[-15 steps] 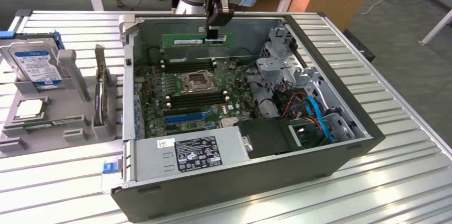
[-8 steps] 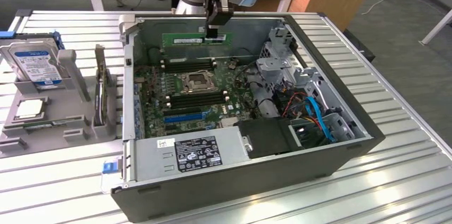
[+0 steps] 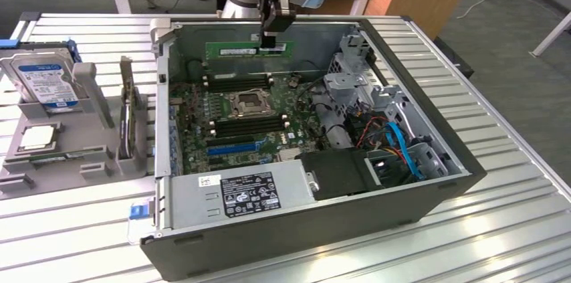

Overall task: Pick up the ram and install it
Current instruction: 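Pick up the ram and move it above insertion slot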

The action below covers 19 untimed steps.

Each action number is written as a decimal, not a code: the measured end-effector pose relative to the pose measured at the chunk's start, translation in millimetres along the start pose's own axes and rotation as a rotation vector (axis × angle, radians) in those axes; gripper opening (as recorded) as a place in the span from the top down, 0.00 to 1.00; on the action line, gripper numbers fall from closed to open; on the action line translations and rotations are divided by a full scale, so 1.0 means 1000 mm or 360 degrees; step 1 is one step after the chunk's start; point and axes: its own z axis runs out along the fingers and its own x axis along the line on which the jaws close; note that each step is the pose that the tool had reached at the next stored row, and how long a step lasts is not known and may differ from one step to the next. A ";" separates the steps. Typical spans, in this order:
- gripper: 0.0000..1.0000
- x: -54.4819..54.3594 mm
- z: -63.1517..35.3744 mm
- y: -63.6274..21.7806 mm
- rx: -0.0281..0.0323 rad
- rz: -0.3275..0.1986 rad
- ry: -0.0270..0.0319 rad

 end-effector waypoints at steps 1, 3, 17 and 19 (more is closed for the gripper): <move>0.88 0.000 0.0002 0.0000 0.00001 0.0000 -0.00001; 0.88 0.000 0.0016 -0.0001 0.00001 0.0000 -0.00002; 0.88 0.000 0.0245 -0.0005 0.00001 0.0000 -0.00001; 0.88 0.001 0.0280 -0.0005 0.00000 0.0000 0.00000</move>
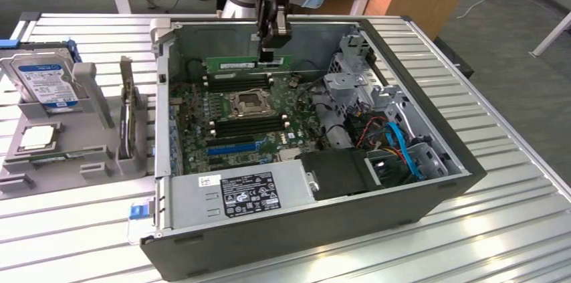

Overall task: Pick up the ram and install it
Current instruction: 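Pick up the ram and move it above insertion slot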

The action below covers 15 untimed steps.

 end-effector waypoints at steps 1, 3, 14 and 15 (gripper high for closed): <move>0.88 0.000 0.0018 0.0000 0.00001 0.0000 -0.00002; 0.88 0.000 0.0050 -0.0001 0.00000 0.0000 0.00001; 0.88 0.000 0.0186 -0.0003 -0.00001 0.0000 0.00001; 0.88 0.000 0.0186 -0.0003 0.00000 0.0000 0.00002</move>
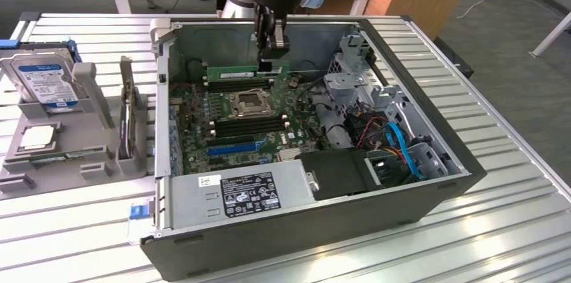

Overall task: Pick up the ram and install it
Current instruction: 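Pick up the ram and move it above insertion slot, then insert the ram into the slot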

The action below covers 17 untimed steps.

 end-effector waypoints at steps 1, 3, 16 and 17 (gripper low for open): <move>0.88 0.000 0.0000 0.0000 -0.00001 0.0000 -0.00001; 0.88 0.000 0.0001 0.0000 0.00000 0.0000 -0.00005; 0.88 0.000 0.0003 -0.0074 0.00001 0.0000 -0.00006; 0.88 0.000 0.0003 -0.0074 0.00001 0.0000 -0.00005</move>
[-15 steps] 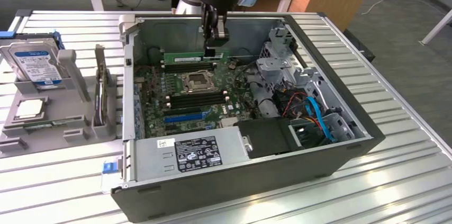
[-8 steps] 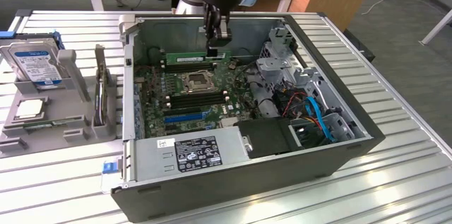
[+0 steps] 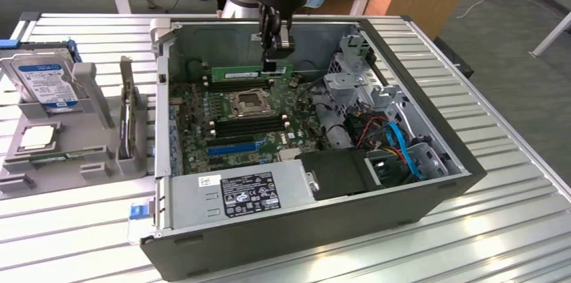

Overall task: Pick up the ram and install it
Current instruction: 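Insert the ram into the slot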

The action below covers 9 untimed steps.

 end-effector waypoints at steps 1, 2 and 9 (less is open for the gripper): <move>0.88 0.000 0.0000 0.0000 0.00000 0.0000 0.00001; 0.88 0.000 0.0000 0.0000 0.00000 0.0000 0.00001; 0.88 0.000 0.0019 0.0000 0.00000 0.0000 0.00000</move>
